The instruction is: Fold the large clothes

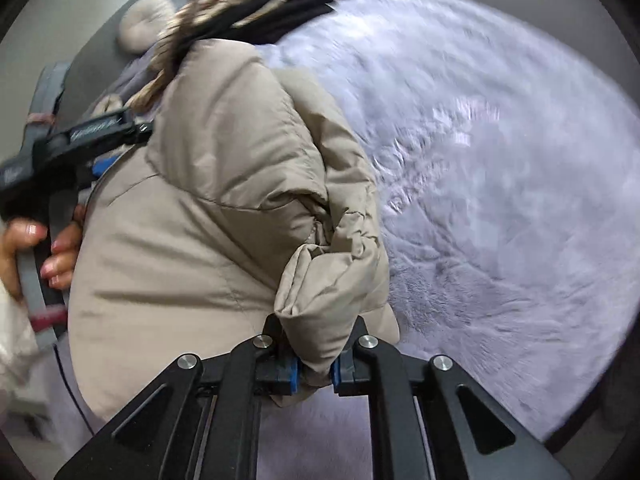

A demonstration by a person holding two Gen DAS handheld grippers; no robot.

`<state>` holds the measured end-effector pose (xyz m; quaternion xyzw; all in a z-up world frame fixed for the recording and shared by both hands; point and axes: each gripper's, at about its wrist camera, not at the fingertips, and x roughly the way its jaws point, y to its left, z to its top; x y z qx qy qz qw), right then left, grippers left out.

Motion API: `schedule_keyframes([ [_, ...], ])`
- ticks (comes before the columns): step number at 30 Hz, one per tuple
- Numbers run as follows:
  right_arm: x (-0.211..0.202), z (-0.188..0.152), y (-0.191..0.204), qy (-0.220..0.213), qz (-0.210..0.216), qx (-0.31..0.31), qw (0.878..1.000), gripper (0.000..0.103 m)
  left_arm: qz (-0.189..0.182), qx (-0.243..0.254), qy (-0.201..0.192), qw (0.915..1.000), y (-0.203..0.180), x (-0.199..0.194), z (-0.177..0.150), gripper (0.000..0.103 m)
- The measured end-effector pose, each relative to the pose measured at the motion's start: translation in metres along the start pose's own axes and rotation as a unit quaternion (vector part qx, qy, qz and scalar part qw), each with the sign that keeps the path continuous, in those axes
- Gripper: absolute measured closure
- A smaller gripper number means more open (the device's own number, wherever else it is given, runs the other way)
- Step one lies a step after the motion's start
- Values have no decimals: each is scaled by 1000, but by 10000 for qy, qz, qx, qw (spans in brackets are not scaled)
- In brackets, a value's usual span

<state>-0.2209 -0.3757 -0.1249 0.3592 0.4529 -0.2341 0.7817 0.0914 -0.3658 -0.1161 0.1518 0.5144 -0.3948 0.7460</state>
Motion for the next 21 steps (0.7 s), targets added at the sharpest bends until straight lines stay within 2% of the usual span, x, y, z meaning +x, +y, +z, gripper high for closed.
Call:
schedule_keyframes([
  [4, 19, 6, -22, 245, 502, 383, 9977, 89, 138, 44, 36, 9999, -1, 3, -4, 24],
  [6, 12, 10, -30, 357, 703, 548, 9954, 89, 189, 82, 68, 9998, -3, 11, -3, 24],
  [8, 1, 11, -41, 447, 837, 749, 9927, 84, 216, 81, 84, 9997, -3, 12, -3, 24],
  [11, -15, 10, -52, 458, 675, 824, 9933, 78, 246, 101, 86, 9996, -3, 9, -6, 24],
  [15, -33, 13, -60, 376, 353, 878, 9948, 77, 246, 110, 90, 9996, 0, 9, -6, 24],
  [18, -50, 26, -67, 102, 119, 1062, 9942, 77, 255, 109, 92, 9996, 0, 9, -6, 23],
  [21, -68, 41, -71, -262, 206, 1200, 9922, 77, 281, 108, 91, 9995, -2, 8, -6, 23],
])
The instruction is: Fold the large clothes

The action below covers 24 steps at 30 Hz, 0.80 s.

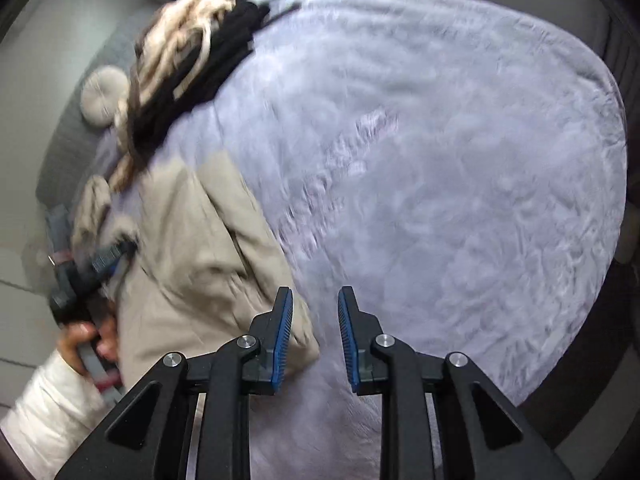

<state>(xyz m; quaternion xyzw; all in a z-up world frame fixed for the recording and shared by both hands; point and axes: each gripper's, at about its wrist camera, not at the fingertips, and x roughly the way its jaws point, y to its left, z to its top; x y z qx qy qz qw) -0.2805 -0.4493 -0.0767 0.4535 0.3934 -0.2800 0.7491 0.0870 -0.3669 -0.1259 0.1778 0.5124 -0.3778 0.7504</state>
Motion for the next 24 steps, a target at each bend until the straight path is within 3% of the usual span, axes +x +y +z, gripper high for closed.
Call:
schedule_keyframes([
  [5, -1, 18, 42, 23, 338, -801, 9962, 77, 12, -12, 3, 10000, 1, 0, 1, 23],
  [11, 13, 17, 106, 148, 598, -1883, 9802, 78, 130, -58, 33, 9999, 3, -8, -2, 23],
  [15, 29, 15, 130, 342, 494, -2439, 9679, 78, 240, -246, 85, 9994, 10, -27, -4, 23],
  [19, 78, 5, 121, 975, -149, -2898, 9520, 78, 226, -446, 52, 9987, 24, -57, -18, 23],
  [21, 97, 6, 103, 1294, 47, -2601, 9569, 78, 270, -520, 66, 9983, 32, -73, -32, 23],
  [24, 107, 11, 93, 1417, 166, -2333, 9619, 78, 397, -733, 158, 9964, 44, -92, -57, 23],
])
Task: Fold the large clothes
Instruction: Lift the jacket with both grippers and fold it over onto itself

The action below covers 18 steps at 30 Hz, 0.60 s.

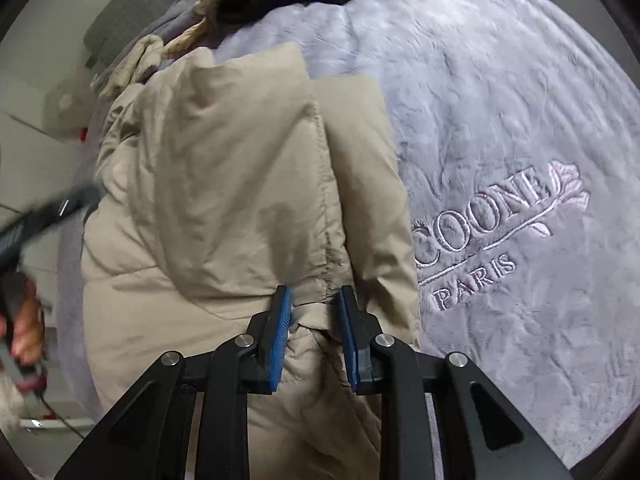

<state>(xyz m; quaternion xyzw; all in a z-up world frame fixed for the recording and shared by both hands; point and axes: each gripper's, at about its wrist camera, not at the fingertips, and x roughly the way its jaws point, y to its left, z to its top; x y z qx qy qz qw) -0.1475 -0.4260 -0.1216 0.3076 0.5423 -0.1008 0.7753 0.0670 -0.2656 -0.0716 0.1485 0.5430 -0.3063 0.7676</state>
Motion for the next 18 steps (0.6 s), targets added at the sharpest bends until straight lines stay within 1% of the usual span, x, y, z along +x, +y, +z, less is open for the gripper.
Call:
schedule_keyframes([
  [2, 8, 1, 0, 63, -20, -123, 9999, 78, 34, -218, 127, 9997, 12, -5, -14, 23],
  [5, 19, 1, 2, 126, -77, -365, 9992, 77, -13, -763, 340, 9965, 34, -10, -39, 23],
  [6, 23, 1, 2, 148, -70, -406, 9990, 76, -14, -895, 345, 9954, 39, -11, -45, 14],
  [8, 29, 3, -1, 189, -40, -416, 9989, 76, -14, -1193, 291, 9924, 51, -15, -60, 0],
  [10, 33, 4, -2, 219, -29, -423, 9989, 73, -206, -1379, 369, 9895, 59, -14, -70, 0],
  [14, 33, 8, -3, 339, -40, -320, 9989, 69, -976, -1821, 732, 9757, 78, -1, -88, 0],
  [15, 31, 13, -3, 359, -31, -325, 9988, 67, -1265, -1930, 828, 9695, 82, 5, -92, 0],
  [16, 28, 15, -3, 366, -12, -337, 9988, 66, -1589, -2053, 923, 9613, 86, 11, -96, 0],
  [17, 23, 15, -4, 379, 13, -328, 9987, 66, -1804, -2143, 986, 9549, 88, 16, -98, 0],
  [18, 19, 15, -5, 394, 45, -300, 9988, 64, -2074, -2242, 1050, 9464, 92, 23, -100, 0],
])
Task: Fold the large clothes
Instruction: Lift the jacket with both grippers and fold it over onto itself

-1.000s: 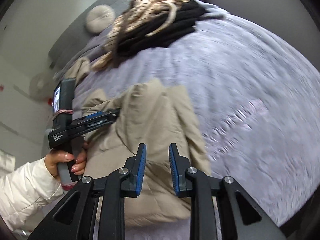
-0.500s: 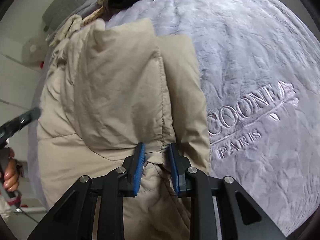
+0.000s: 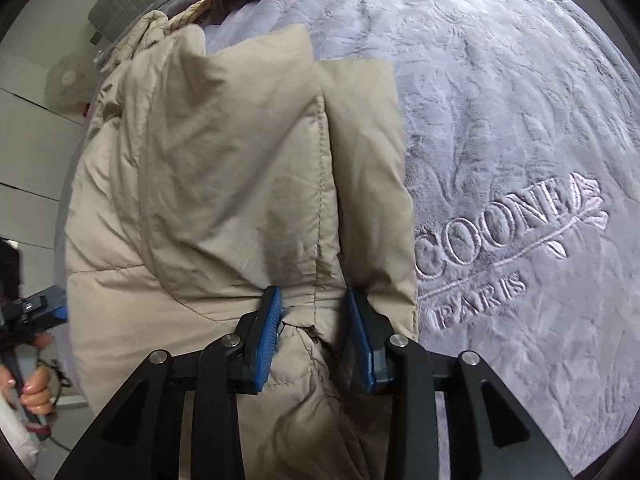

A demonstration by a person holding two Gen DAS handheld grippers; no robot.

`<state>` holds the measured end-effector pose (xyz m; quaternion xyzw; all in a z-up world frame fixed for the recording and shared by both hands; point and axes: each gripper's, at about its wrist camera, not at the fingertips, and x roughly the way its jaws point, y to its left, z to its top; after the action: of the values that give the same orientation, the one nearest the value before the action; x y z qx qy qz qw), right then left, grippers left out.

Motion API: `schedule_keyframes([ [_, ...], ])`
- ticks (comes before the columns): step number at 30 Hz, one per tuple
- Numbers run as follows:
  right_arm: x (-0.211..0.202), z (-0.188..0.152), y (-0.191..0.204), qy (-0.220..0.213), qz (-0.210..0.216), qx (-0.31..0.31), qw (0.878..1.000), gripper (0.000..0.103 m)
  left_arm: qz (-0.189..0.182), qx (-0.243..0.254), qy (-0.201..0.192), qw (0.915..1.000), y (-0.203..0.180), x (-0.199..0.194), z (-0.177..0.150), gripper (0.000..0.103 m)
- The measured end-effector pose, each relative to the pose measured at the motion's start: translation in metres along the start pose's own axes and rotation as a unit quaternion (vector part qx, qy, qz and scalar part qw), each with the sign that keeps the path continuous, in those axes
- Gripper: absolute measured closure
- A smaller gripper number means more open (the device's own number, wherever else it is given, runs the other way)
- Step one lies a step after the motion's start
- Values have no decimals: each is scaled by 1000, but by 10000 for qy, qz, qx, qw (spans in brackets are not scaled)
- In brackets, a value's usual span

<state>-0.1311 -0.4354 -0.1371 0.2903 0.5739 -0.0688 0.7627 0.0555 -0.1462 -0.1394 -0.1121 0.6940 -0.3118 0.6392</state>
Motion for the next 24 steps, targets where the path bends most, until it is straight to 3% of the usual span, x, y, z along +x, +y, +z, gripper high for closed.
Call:
schedule_keyframes([
  [5, -26, 4, -7, 1, 39, 86, 10000, 48, -573, 23, 27, 9984, 11, 6, 6, 0],
  [6, -33, 6, -8, -37, 47, 92, 9999, 40, -677, 24, 41, 9977, 13, 7, 8, 0],
  [7, -39, 6, -10, -60, 57, 95, 9999, 29, -717, 20, 69, 9974, 15, 8, 9, 0],
  [10, -50, 7, -23, -89, 189, 188, 9996, 12, -434, 40, 143, 9989, 21, 17, 12, 0],
  [12, -49, 9, -31, -46, 344, 318, 9989, 11, -288, 102, 193, 9993, 20, 23, 14, 0],
  [16, -34, 13, -36, 172, 705, 493, 9961, 10, -571, 76, 194, 9982, 18, 22, 17, 0],
  [24, 8, 31, -25, 635, 758, 234, 9948, 10, -670, 143, 199, 9975, 22, 19, 22, 0],
])
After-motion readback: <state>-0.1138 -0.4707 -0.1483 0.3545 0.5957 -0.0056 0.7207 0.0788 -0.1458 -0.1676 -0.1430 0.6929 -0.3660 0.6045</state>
